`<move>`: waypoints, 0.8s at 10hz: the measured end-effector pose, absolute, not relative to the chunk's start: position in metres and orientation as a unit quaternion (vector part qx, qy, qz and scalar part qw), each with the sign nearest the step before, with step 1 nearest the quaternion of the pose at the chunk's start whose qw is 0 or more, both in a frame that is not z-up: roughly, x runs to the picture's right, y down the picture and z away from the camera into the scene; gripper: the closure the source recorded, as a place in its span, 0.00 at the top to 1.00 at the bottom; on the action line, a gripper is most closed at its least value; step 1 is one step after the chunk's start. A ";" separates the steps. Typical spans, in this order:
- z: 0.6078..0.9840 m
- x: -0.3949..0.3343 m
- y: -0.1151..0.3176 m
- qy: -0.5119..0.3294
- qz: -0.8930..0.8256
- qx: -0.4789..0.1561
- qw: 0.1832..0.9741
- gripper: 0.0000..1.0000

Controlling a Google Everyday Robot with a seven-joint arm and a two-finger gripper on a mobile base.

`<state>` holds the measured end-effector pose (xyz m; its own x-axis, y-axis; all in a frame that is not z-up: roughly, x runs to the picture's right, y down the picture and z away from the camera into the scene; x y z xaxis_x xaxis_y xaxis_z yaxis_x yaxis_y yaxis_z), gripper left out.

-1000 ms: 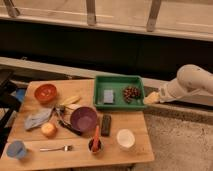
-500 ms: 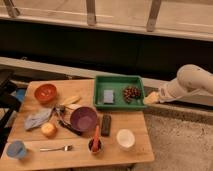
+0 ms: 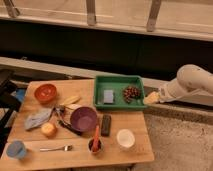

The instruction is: Stack cups into tray

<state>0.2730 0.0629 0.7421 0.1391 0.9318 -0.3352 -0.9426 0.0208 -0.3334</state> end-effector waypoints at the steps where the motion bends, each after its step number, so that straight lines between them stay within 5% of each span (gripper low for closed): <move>1: 0.742 0.272 0.063 0.010 0.656 -0.244 0.714 0.66; 8: 0.721 0.135 0.077 -0.022 0.545 -0.275 0.792 0.66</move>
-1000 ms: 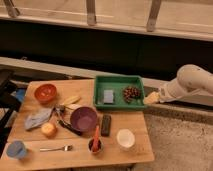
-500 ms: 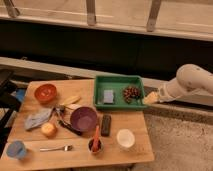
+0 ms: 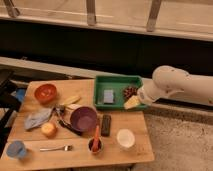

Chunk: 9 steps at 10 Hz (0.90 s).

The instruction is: Stack cups into tray

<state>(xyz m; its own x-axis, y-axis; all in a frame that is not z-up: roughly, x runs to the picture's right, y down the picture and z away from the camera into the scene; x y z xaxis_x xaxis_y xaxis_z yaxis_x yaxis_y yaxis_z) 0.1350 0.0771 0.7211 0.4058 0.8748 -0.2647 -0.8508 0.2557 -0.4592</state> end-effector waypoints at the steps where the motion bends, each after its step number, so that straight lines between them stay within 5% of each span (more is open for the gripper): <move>1: 0.719 0.115 0.080 -0.027 0.528 -0.279 0.802 0.66; 9: 0.717 0.080 0.085 -0.053 0.493 -0.300 0.815 0.66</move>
